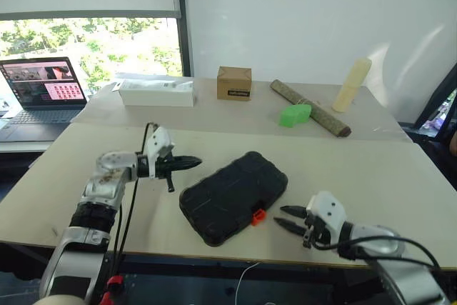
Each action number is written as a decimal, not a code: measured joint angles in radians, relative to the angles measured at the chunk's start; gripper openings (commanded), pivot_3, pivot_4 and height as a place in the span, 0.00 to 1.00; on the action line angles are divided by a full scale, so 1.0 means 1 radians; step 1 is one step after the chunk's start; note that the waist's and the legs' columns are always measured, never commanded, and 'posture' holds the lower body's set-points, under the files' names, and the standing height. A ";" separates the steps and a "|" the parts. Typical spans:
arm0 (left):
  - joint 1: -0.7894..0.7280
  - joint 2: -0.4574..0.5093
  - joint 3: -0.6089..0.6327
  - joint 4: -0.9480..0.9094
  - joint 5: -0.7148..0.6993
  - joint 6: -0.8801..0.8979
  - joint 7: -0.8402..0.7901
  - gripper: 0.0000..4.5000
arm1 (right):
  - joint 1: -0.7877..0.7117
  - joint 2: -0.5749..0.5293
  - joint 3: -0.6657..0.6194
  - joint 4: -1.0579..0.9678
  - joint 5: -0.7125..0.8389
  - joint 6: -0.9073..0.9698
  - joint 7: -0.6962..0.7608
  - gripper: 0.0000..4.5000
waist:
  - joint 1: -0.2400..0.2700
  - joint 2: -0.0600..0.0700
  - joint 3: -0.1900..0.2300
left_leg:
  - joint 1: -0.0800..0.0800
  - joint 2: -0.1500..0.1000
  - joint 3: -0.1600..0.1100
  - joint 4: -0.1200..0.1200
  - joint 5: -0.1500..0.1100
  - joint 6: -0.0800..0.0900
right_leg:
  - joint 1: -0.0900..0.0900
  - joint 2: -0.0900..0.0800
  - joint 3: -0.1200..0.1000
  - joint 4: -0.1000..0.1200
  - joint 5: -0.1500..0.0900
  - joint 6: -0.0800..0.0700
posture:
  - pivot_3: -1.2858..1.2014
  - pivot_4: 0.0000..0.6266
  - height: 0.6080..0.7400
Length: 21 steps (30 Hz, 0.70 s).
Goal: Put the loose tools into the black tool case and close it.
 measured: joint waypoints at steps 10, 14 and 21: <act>0.014 -0.060 -0.146 -0.063 0.075 0.018 -0.013 0.00 | 0.004 0.160 0.087 -0.016 -0.064 0.019 -0.186 0.85 | -0.009 0.000 0.000 | 0.003 0.000 0.000 0.000 -0.001 0.002 | 0.000 0.001 0.003 0.003 0.000 0.000 | 0.52 0.24 1.00; 0.015 -0.065 -0.157 -0.053 0.108 0.015 0.009 0.00 | 0.004 0.180 0.091 -0.016 -0.062 0.030 -0.201 0.85 | -0.008 0.000 0.000 | 0.003 0.000 0.000 0.000 -0.002 0.003 | 0.000 0.001 0.003 0.002 0.000 0.000 | 0.52 0.24 1.00; 0.023 -0.078 -0.165 -0.035 0.147 -0.012 0.038 0.00 | -0.011 0.213 0.109 0.025 -0.066 0.035 -0.225 0.85 | -0.015 0.000 0.000 | 0.004 0.000 0.000 0.000 -0.002 0.003 | 0.001 0.001 0.003 0.003 0.000 0.000 | 0.52 0.24 1.00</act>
